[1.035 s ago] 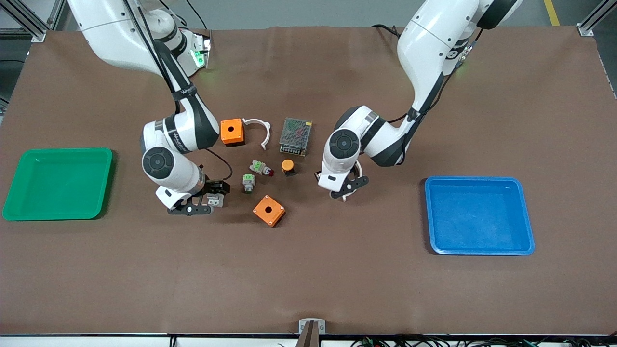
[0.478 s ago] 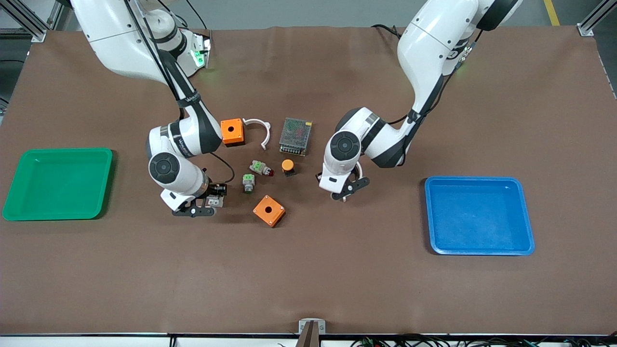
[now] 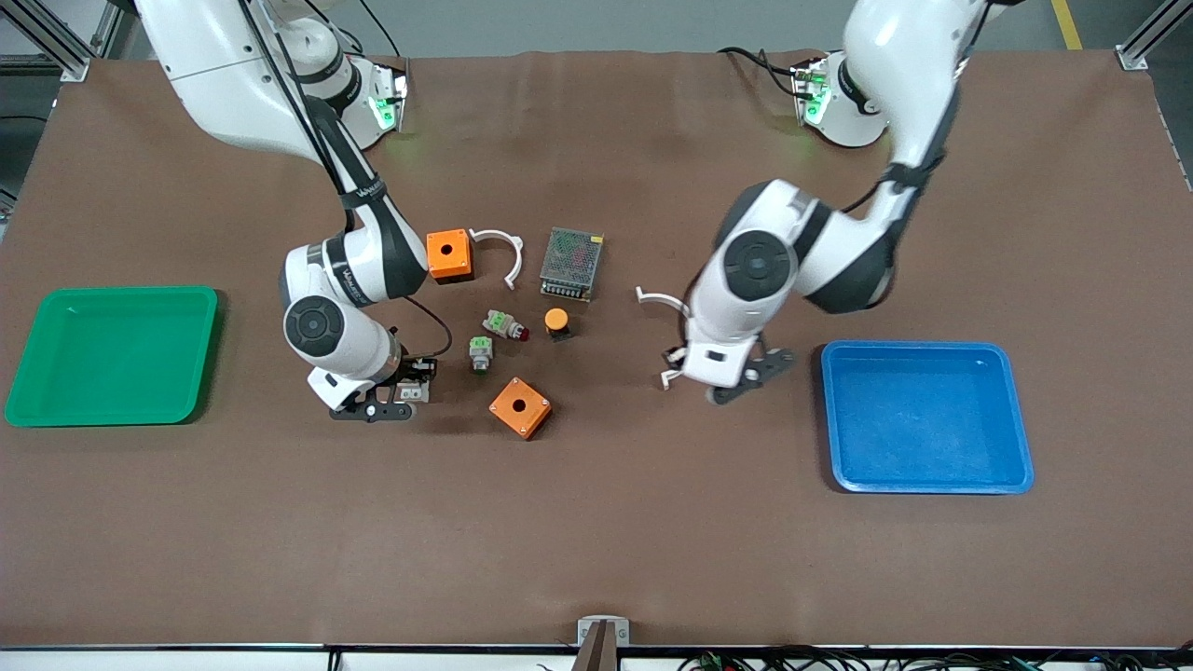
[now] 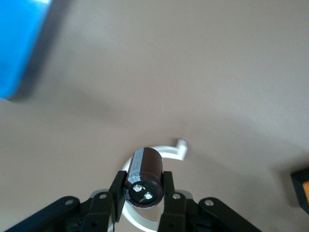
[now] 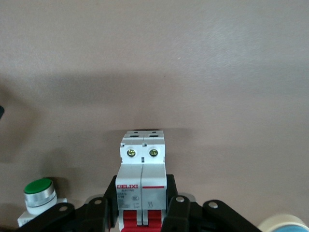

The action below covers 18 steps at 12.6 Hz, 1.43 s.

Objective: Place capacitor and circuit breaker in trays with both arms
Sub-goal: 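Carry the capacitor to the blue tray while the right gripper carries the breaker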

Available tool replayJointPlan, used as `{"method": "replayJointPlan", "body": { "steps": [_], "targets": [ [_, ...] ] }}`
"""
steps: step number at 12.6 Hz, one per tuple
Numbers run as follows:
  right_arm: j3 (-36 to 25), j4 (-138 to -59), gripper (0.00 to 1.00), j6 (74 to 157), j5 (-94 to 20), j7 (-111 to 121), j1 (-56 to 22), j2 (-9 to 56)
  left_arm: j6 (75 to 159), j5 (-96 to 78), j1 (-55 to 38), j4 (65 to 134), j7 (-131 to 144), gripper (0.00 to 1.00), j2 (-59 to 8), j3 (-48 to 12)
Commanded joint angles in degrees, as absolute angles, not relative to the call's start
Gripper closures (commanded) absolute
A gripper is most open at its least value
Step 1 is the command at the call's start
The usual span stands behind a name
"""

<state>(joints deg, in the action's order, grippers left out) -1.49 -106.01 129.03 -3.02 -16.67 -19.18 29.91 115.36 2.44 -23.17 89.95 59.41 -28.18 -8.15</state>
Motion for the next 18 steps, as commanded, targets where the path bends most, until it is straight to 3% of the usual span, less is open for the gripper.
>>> {"method": "replayJointPlan", "body": {
  "steps": [1,5,7,11,16,18],
  "targets": [
    [-1.49,-100.49,0.76,115.64,-2.90,-16.17,-14.62,25.41,110.94,7.80,-18.30,91.93,53.47,1.00,-24.97,-8.52],
    [-1.58,-90.02,0.76,97.86,0.33,-5.13,-3.46,22.77,111.00,8.35,-6.62,92.02,36.52,1.00,-25.74,-8.70],
    [-1.50,-87.90,0.76,95.02,4.99,0.32,2.69,22.24,113.19,8.44,-1.78,92.02,29.57,1.00,-27.24,-8.70],
    [-1.49,-88.15,0.76,97.80,5.27,14.48,15.53,22.67,120.13,9.32,7.19,92.11,17.95,1.00,-32.94,-8.61],
    [-1.49,-92.09,0.76,108.08,5.19,23.36,23.72,25.40,125.51,9.32,12.91,92.46,9.24,0.99,-37.26,-8.70],
    [-1.49,-95.17,0.76,112.56,5.19,25.04,26.27,25.84,125.94,9.32,13.45,92.64,8.17,0.94,-38.31,-8.61]
  ]
}}
